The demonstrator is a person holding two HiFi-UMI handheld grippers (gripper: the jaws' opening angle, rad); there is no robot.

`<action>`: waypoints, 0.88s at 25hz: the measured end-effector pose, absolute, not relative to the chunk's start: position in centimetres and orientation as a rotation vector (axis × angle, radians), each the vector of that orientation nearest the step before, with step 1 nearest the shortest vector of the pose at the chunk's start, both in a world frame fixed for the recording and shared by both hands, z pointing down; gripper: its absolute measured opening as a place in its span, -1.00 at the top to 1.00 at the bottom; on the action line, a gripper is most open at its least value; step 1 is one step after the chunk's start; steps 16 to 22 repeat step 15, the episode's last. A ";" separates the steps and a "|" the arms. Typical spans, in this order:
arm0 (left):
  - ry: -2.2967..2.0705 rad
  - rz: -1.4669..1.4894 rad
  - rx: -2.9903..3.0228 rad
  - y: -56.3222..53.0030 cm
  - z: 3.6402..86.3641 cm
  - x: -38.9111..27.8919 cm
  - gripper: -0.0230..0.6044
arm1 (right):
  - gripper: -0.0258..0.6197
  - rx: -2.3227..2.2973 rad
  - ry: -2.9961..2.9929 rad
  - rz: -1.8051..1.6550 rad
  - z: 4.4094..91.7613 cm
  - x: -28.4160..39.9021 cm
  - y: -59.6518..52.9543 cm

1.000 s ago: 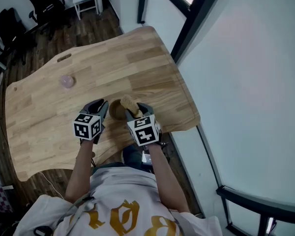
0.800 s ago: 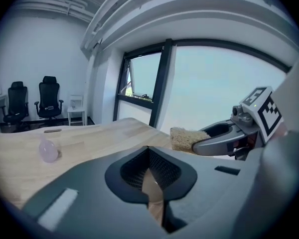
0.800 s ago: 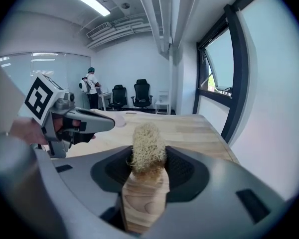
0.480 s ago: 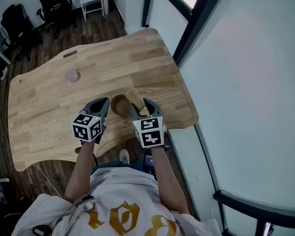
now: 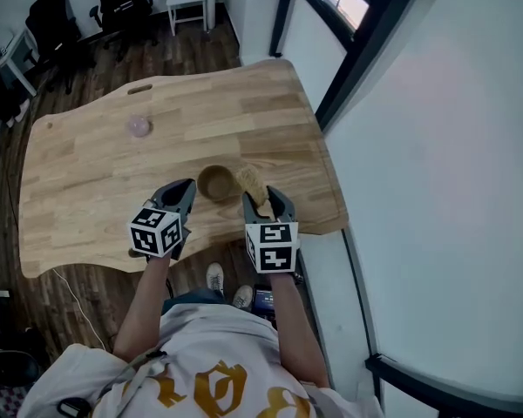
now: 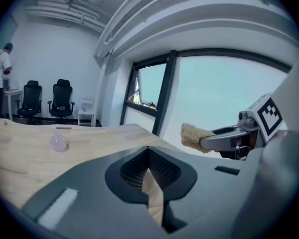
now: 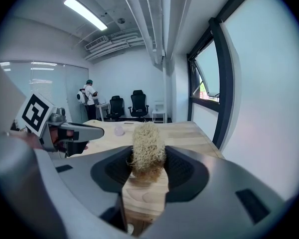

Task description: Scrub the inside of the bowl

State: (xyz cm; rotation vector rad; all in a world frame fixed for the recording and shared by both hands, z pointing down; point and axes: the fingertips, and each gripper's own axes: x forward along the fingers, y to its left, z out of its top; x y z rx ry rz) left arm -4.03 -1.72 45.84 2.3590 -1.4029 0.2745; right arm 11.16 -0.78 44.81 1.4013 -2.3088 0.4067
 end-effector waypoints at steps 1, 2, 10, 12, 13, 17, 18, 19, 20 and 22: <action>-1.407 0.275 2.354 -1.5 45.9 -4.1 0.92 | 0.36 1.398 -2.310 0.404 44.8 11.2 -0.6; -1.410 0.274 2.350 -1.4 45.9 -4.1 0.92 | 0.36 1.395 -2.312 0.401 44.8 11.2 -0.4; -1.424 0.262 2.356 -1.2 45.1 -4.6 0.92 | 0.36 1.382 -2.314 0.389 44.5 10.7 0.0; -1.423 0.262 2.362 -1.2 45.0 -4.6 0.92 | 0.36 1.384 -2.313 0.388 44.5 10.7 0.1; -1.421 0.262 2.366 -1.2 45.0 -4.5 0.92 | 0.36 1.386 -2.314 0.388 44.5 10.7 0.2; -1.419 0.261 2.372 -1.2 44.8 -4.5 0.92 | 0.36 1.392 -2.315 0.390 44.4 10.8 0.3; -1.419 0.261 2.372 -1.2 44.8 -4.5 0.92 | 0.36 1.392 -2.315 0.390 44.4 10.8 0.3; -1.419 0.261 2.372 -1.2 44.8 -4.5 0.92 | 0.36 1.392 -2.315 0.390 44.4 10.8 0.3; -1.419 0.261 2.372 -1.2 44.8 -4.5 0.92 | 0.36 1.392 -2.315 0.390 44.4 10.8 0.3; -1.419 0.261 2.372 -1.2 44.8 -4.5 0.92 | 0.36 1.392 -2.315 0.390 44.4 10.8 0.3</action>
